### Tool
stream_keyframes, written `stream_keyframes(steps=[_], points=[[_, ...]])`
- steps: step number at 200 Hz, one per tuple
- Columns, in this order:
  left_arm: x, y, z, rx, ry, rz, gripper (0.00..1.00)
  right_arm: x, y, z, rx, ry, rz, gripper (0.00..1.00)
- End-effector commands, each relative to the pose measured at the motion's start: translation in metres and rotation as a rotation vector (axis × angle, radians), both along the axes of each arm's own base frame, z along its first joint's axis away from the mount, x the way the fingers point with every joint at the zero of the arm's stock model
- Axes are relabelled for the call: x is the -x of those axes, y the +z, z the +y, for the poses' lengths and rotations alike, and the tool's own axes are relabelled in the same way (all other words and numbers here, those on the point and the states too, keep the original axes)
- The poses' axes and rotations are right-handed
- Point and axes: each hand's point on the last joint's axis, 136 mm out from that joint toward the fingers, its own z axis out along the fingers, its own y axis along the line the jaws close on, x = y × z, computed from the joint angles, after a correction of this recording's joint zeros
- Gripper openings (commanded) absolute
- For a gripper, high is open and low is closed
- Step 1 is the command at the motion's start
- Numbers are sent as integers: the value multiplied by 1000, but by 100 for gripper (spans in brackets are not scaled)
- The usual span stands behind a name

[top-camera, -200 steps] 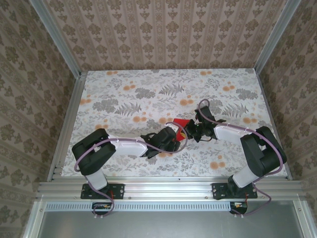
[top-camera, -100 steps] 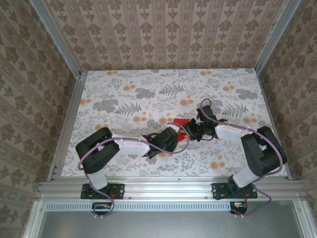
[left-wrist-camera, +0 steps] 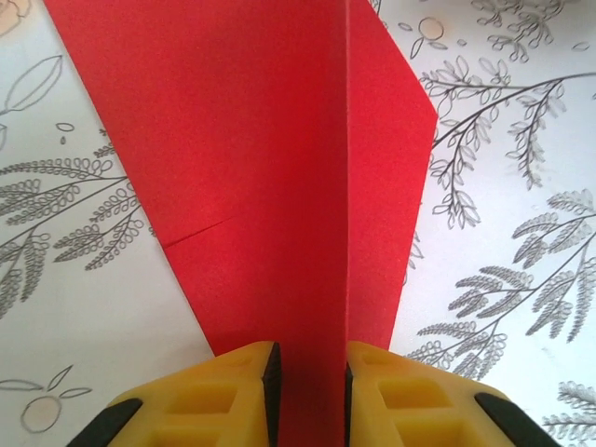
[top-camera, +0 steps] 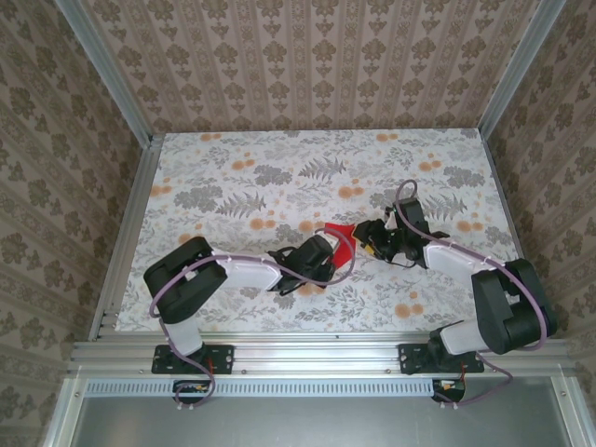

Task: Fold a paper plane with a square sheet of paper (pick it up from the middle)

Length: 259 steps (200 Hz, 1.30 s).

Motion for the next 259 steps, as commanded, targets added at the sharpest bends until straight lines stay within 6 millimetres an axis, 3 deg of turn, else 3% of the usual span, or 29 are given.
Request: stream_keyframes(steps=[1, 91, 170, 238, 259], points=[[7, -6, -2, 84, -13, 106, 24, -2, 12, 11, -32, 105, -128, 48], [1, -15, 4, 188, 46, 221, 19, -7, -14, 40, -48, 261, -123, 35], [0, -18, 6, 184, 56, 231, 19, -14, -36, 45, -14, 293, -78, 31], [-4, -6, 0, 206, 58, 240, 25, -13, -52, 43, 28, 299, -26, 32], [-6, 5, -2, 236, 62, 238, 32, -11, -57, 41, 42, 294, -7, 34]])
